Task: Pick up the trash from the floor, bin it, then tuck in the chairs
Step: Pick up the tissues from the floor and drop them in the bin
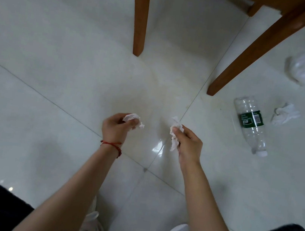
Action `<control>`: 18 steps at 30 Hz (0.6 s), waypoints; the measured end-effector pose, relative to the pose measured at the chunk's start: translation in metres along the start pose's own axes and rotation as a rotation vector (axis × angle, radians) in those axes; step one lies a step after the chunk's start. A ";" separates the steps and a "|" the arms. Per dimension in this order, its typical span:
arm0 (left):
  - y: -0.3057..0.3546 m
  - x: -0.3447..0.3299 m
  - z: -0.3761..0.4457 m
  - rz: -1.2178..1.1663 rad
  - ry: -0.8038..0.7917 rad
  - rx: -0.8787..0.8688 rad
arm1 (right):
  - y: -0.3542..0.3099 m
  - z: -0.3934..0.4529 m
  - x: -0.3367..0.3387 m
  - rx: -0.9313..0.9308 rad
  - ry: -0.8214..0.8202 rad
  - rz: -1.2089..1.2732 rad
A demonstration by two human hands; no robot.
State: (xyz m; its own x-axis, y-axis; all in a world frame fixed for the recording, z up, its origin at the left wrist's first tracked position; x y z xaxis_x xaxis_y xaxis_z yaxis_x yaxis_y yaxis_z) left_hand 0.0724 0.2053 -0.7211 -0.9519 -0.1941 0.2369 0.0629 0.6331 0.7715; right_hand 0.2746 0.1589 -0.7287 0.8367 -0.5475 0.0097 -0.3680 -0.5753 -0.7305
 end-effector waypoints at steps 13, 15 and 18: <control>0.162 0.062 -0.146 -0.046 -0.001 0.003 | -0.152 -0.162 0.004 0.019 -0.024 -0.031; 0.190 0.071 -0.171 -0.042 -0.011 -0.002 | -0.179 -0.188 0.004 0.026 -0.025 -0.028; 0.229 0.084 -0.204 -0.038 -0.017 -0.006 | -0.218 -0.227 0.004 0.038 -0.025 -0.021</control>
State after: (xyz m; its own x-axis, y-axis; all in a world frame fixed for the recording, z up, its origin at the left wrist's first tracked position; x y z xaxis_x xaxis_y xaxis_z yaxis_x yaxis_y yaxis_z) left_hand 0.0681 0.1813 -0.4038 -0.9586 -0.2054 0.1974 0.0283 0.6208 0.7834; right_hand 0.2661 0.1439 -0.4142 0.8545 -0.5194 0.0086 -0.3344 -0.5627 -0.7560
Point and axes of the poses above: each hand's wrist, its own z-axis towards the middle knuckle, its own x-axis out of the back of the hand, y = z × x, the point moved 5 cm from there along z, towards the middle knuckle, and after that the axes turned 4 degrees about x, right-handed, at the moved point
